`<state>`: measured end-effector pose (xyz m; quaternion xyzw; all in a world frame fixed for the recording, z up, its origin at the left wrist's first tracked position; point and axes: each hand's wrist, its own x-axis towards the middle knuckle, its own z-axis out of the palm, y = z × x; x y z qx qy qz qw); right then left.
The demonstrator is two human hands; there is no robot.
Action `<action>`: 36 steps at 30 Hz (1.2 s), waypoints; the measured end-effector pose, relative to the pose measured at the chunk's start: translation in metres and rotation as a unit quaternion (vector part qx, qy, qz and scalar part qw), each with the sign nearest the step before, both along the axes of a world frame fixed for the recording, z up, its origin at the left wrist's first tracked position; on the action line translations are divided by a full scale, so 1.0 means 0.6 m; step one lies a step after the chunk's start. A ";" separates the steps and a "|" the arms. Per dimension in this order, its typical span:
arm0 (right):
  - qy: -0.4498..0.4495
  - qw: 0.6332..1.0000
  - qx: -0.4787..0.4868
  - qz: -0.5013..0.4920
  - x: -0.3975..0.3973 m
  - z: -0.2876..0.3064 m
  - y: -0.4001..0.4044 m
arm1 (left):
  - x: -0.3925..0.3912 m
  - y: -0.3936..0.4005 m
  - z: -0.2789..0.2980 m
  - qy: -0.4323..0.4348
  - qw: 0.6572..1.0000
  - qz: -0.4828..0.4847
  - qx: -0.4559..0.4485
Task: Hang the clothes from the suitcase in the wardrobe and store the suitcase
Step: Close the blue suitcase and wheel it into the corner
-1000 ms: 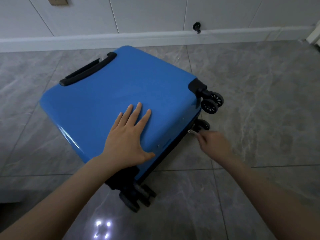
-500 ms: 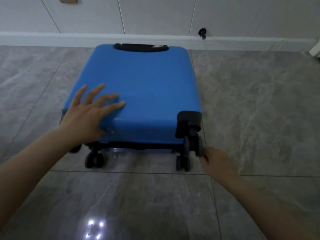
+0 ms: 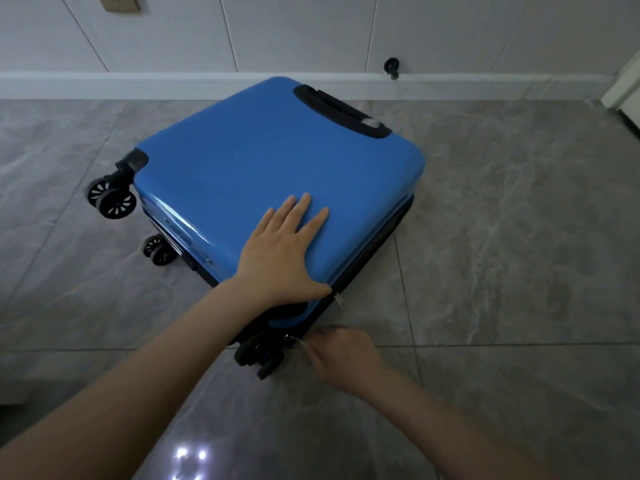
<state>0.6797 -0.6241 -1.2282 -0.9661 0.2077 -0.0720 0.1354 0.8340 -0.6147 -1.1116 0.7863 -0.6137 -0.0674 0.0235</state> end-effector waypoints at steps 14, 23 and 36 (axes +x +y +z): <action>-0.056 0.995 -0.004 -0.082 -0.060 0.003 -0.114 | -0.012 0.022 0.000 0.005 0.999 -0.028 -0.020; -0.106 0.988 0.018 -0.108 -0.095 0.041 -0.149 | -0.015 0.059 0.024 0.011 0.999 -0.039 -0.015; -0.100 0.942 0.083 -0.311 0.119 0.207 -0.341 | 0.077 0.063 0.033 0.016 0.982 0.127 -0.140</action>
